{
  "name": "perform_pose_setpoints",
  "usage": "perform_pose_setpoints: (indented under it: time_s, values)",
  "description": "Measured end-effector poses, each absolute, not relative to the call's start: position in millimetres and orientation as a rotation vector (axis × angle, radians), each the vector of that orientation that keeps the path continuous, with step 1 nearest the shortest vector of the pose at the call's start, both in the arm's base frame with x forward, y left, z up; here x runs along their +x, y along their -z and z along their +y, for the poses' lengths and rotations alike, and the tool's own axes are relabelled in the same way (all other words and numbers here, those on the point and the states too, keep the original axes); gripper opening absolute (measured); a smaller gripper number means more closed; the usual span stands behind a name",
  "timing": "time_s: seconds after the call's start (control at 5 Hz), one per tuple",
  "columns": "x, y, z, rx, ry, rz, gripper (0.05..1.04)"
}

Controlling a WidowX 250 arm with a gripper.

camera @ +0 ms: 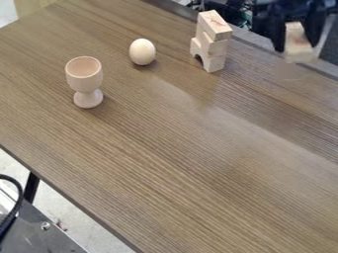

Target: Take the rectangular block in the middle of the table and put it on top of the tower

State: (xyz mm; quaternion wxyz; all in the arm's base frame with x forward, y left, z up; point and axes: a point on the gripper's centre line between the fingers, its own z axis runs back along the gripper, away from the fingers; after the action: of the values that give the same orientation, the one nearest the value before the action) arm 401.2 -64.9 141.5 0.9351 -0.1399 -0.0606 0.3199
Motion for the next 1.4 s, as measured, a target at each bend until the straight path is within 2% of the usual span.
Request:
perform_pose_setpoints:
  time_s: [0.6,0.8,1.4]
  values:
    - [423.2,-164.2,-11.7,-0.307,-0.801,-0.21,0.552]
    - [427.7,-157.3,1.0,-0.317,-0.841,-0.196,0.552]
    - [431.9,-141.4,28.0,-0.276,-0.904,-0.178,0.552]
